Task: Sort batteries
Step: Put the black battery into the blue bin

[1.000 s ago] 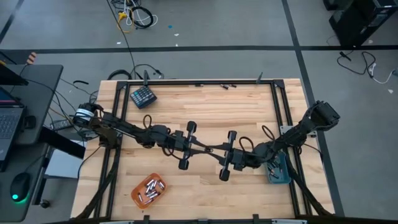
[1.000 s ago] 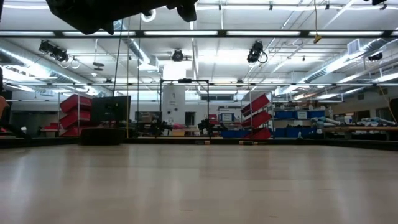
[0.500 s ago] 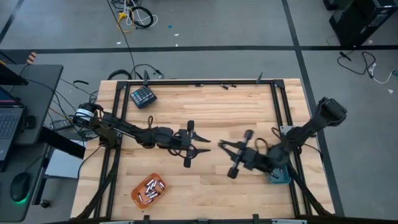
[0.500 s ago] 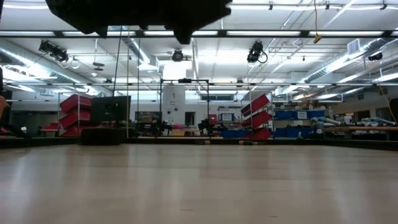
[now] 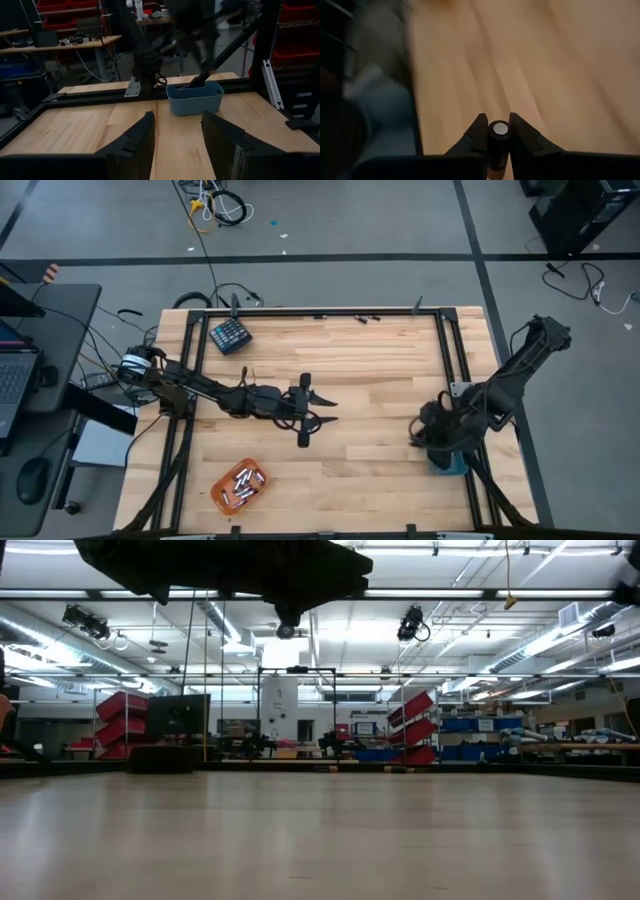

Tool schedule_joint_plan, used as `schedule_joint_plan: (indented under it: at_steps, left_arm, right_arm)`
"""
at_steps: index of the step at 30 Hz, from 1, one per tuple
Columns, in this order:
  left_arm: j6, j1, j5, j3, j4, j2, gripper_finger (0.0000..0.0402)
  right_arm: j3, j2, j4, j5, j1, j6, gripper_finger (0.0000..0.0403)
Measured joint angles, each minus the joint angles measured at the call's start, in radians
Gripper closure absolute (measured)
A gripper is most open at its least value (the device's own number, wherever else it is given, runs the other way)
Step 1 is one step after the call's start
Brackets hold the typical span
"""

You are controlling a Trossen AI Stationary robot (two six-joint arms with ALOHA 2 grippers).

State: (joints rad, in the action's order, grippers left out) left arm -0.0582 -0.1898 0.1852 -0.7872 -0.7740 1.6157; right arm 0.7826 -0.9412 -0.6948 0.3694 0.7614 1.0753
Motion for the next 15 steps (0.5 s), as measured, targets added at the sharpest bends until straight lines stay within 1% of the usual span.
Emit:
schedule_joint_plan:
  at_steps: [2,5,6,8,11,13,15]
  left_arm:
    - [0.001,0.000,0.000,0.000,0.005,0.000,0.0243]
    - [0.010,0.000,0.000,0.000,0.014,0.000,0.0243]
    - [0.011,0.000,0.000,0.000,0.017,0.000,0.0243]
    - [0.011,0.000,0.000,0.000,0.024,0.000,0.0243]
    - [0.011,0.000,0.000,0.000,0.036,0.000,0.0243]
    - [0.011,0.000,0.000,0.000,0.042,0.000,0.0243]
    - [0.011,0.000,0.000,0.000,0.044,0.000,0.0243]
  right_arm:
    - [0.000,0.011,-0.170,-0.154,-0.001,0.176,0.0366]
    - [-0.001,0.015,-0.335,-0.353,-0.001,0.384,0.0366]
    - [-0.001,0.015,-0.381,-0.398,0.000,0.430,0.0366]
    - [-0.004,0.006,-0.450,-0.420,-0.001,0.478,0.0366]
    - [-0.030,-0.005,-0.466,-0.412,-0.002,0.496,0.0364]
    - [-0.047,-0.015,-0.459,-0.410,-0.002,0.501,0.0339]
    - [-0.052,-0.025,-0.458,-0.408,-0.002,0.520,0.0297]
